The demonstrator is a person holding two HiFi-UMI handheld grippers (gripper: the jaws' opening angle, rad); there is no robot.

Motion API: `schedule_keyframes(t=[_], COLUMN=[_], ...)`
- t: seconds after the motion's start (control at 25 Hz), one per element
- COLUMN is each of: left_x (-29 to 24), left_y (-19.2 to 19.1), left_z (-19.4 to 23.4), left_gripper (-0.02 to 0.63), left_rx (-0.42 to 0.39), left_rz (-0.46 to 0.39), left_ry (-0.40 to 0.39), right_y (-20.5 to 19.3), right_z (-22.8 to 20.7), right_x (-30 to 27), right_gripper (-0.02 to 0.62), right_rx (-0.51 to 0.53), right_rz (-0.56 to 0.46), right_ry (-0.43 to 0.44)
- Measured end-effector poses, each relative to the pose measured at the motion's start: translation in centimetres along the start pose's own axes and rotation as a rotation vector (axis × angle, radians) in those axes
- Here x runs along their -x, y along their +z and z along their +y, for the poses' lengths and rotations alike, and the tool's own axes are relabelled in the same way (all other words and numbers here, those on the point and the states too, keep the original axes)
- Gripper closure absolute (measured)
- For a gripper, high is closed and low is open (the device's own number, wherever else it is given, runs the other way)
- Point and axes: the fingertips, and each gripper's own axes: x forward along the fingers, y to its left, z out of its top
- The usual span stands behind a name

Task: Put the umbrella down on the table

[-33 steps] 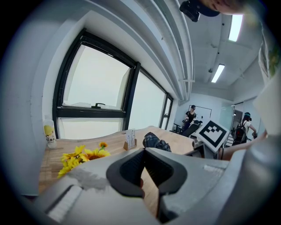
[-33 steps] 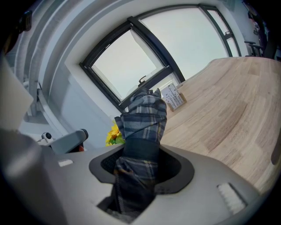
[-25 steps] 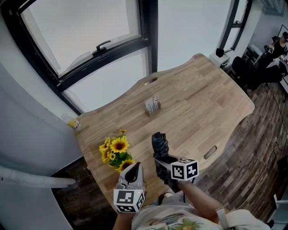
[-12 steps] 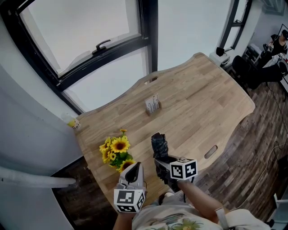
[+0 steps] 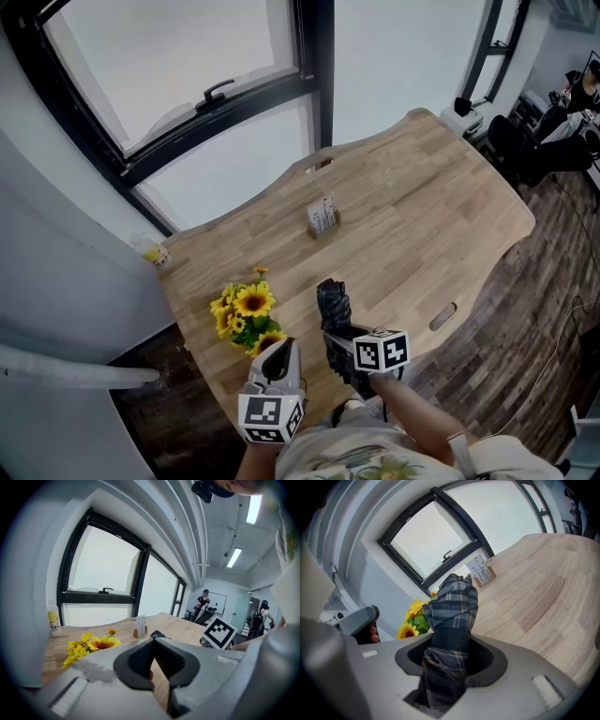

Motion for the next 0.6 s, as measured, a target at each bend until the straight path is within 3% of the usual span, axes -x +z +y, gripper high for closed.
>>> schedule_keyframes(t=[0.6], left_x=[-0.3], left_y=[-0.4], left_z=[0.1], left_gripper=[0.601], left_rx=[0.005], left_rz=[0.015], left_ry=[0.004], right_y=[-1.6], right_z=[-1.6], right_x=[-1.9], right_gripper=[0.4], right_rx=[-0.012], right_rz=[0.06], right_ry=[-0.018])
